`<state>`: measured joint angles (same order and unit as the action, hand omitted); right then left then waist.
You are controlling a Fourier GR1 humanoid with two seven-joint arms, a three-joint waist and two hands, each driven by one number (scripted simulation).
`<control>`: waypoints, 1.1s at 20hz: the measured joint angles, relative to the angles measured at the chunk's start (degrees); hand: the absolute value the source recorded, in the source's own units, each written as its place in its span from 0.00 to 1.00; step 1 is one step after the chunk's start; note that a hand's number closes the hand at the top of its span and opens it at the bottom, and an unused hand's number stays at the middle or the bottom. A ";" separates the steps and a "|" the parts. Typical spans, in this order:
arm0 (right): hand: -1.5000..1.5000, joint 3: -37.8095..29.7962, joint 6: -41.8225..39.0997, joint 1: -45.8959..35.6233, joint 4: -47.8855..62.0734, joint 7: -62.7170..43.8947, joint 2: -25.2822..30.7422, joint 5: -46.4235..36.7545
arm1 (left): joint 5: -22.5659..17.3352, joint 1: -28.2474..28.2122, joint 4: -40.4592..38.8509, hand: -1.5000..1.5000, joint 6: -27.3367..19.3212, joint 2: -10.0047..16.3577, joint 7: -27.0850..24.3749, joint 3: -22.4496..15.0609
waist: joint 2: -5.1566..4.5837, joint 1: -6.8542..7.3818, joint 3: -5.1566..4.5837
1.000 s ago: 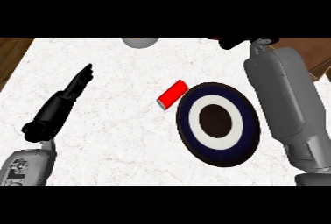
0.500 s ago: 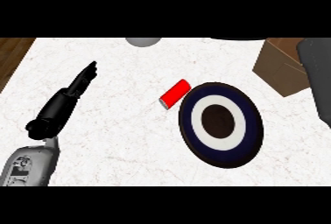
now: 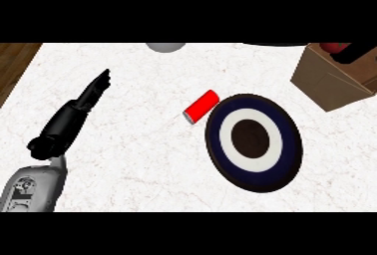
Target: Pick the tomato from the plate and place it in the cardboard box
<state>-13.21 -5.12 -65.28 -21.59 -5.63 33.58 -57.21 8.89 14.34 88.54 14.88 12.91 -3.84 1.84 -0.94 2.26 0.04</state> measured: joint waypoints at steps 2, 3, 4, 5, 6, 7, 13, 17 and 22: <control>1.00 0.32 -2.05 0.60 2.65 2.14 1.77 -0.50 | -0.25 0.39 -0.32 0.50 0.16 -0.02 -0.13 0.21 | -0.15 0.17 0.01; 1.00 0.58 -3.00 0.79 3.85 2.30 2.10 -0.85 | -0.26 0.70 -0.87 0.50 0.12 0.03 -0.25 0.44 | -0.16 0.12 0.02; 0.00 0.69 -3.56 0.96 5.00 2.27 2.18 -1.08 | -0.31 0.51 -0.33 0.50 0.31 0.03 -0.16 0.28 | -0.10 0.32 -0.05; 0.00 0.62 -5.00 0.67 6.09 3.08 3.07 -1.07 | -0.21 0.84 -0.41 0.50 0.29 -0.07 0.01 0.17 | -0.16 0.45 -0.05; 0.00 0.56 -6.25 0.86 7.02 4.57 3.61 -0.96 | -0.06 0.54 0.10 0.50 0.22 -0.33 0.21 -0.18 | -0.17 0.54 -0.02; 0.00 0.57 -7.77 1.10 7.66 6.37 4.13 -0.82 | 0.03 0.65 0.08 0.50 0.19 -0.30 0.57 -0.16 | -0.12 0.38 0.00; 0.00 -2.32 -9.73 1.13 8.74 16.41 5.44 2.48 | -0.04 0.20 0.68 0.50 0.24 -0.58 0.75 -0.15 | -0.16 0.33 0.11; 0.00 -11.56 -6.64 0.21 8.16 20.73 5.12 11.64 | -0.06 -0.64 0.84 0.50 0.19 -0.48 0.38 0.08 | -0.03 0.03 0.27; 0.00 -24.68 -4.29 -0.20 9.70 20.95 5.94 24.22 | 0.19 -0.79 0.69 0.50 -0.13 -0.84 0.20 -0.09 | -0.16 -0.29 0.28</control>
<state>-37.88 -9.41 -65.49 -11.89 15.32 39.52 -32.99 9.08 13.55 89.23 14.75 12.07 -3.64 1.75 -1.10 1.97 0.32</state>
